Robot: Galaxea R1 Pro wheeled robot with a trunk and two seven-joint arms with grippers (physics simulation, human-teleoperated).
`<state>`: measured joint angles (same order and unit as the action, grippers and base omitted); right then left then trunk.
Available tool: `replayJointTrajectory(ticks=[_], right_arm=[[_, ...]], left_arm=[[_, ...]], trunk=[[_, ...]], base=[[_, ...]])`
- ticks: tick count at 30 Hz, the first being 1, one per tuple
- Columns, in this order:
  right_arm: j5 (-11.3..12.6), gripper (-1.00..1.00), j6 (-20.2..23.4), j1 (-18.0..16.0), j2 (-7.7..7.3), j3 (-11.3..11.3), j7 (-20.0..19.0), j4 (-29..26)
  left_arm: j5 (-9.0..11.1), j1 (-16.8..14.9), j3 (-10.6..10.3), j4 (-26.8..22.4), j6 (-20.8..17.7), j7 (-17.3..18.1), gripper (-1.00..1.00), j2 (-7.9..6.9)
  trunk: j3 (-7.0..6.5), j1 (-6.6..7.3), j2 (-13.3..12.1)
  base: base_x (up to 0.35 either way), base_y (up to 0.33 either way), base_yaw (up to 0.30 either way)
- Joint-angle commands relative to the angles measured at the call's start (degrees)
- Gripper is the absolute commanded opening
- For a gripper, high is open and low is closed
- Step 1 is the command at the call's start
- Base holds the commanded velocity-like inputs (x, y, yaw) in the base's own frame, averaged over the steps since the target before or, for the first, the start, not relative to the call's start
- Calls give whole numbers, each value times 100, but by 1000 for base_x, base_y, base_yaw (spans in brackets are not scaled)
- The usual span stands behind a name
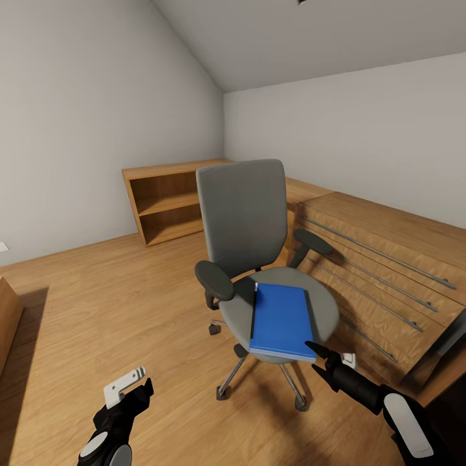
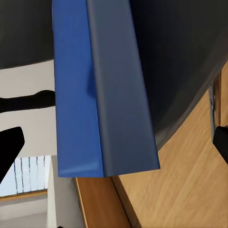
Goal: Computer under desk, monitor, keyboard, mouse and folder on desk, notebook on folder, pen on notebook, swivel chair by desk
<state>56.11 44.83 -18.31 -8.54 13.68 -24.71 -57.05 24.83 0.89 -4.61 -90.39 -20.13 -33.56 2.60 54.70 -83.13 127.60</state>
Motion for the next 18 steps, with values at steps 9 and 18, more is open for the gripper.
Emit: replayJointTrajectory(ticks=[9,18], right_arm=[[3,100,34,-4,1,18,-16,1],[5,-100,40,-5,1,20,-16,1]], left_arm=[[39,-1,-4,-6,-17,-37,100,-2],[39,-1,-4,-5,-17,-37,100,-1]], trunk=[[4,1,2],[4,1,2]], base=[[0,0,0],[0,0,0]])
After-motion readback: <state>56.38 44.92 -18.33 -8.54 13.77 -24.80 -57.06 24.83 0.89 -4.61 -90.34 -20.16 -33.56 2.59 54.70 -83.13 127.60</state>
